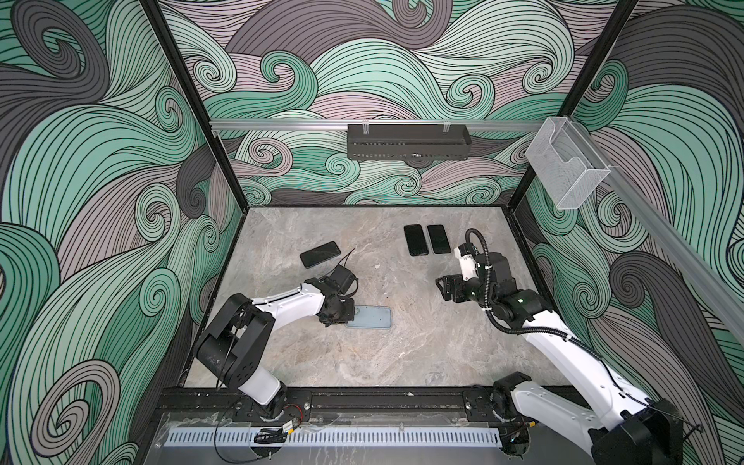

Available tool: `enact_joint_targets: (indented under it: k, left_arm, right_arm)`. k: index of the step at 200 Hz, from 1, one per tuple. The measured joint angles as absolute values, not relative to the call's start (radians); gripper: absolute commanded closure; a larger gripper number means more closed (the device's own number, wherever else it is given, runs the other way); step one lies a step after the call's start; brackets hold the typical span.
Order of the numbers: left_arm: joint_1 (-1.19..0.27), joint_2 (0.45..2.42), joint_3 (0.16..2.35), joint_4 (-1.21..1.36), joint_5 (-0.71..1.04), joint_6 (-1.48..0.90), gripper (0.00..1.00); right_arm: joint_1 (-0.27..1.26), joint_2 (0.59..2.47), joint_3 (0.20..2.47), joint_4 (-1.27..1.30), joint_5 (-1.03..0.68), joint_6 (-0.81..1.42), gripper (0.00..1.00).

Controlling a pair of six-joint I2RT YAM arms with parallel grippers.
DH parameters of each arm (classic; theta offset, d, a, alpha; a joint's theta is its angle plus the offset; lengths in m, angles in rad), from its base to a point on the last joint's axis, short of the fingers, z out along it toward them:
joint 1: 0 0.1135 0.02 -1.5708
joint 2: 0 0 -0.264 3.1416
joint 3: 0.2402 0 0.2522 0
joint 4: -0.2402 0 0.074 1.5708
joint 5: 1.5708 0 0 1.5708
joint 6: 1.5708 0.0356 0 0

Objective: Put the phone into the phone case
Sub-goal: 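Drag the light blue case nearer the robot with the left gripper, then release the case and move the left gripper over the blue-edged black phone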

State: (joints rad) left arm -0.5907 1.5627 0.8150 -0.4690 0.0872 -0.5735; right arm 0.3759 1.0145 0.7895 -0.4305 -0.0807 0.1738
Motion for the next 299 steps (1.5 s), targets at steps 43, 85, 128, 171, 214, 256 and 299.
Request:
enact_joint_targets:
  k: [43, 85, 128, 171, 214, 256, 299]
  left_arm:
    - [-0.600, 1.588, 0.829, -0.467, 0.111, -0.574, 0.79]
    - [-0.606, 1.595, 0.842, -0.476, 0.112, -0.564, 0.53]
    - [-0.605, 1.566, 0.938, -0.562, 0.017, -0.488, 0.16]
    - [-0.530, 1.531, 1.076, -0.625, -0.081, -0.294, 0.11]
    - [-0.382, 1.626, 1.280, -0.725, -0.113, -0.102, 0.10]
    - [-0.307, 1.782, 1.405, -0.772, -0.141, 0.115, 0.09]
    - [-0.234, 1.931, 1.507, -0.786, -0.142, 0.272, 0.08]
  right_arm:
    - [0.376, 1.017, 0.791, -0.430, -0.083, 0.173, 0.16]
    - [0.376, 1.019, 0.791, -0.430, -0.086, 0.173, 0.16]
    - [0.376, 1.019, 0.791, -0.430, -0.088, 0.173, 0.15]
    - [0.376, 1.019, 0.791, -0.422, -0.105, 0.172, 0.12]
    - [0.376, 1.019, 0.790, -0.398, -0.146, 0.166, 0.10]
    - [0.377, 1.018, 0.779, -0.366, -0.172, 0.157, 0.09]
    - [0.377, 1.015, 0.777, -0.353, -0.198, 0.146, 0.04]
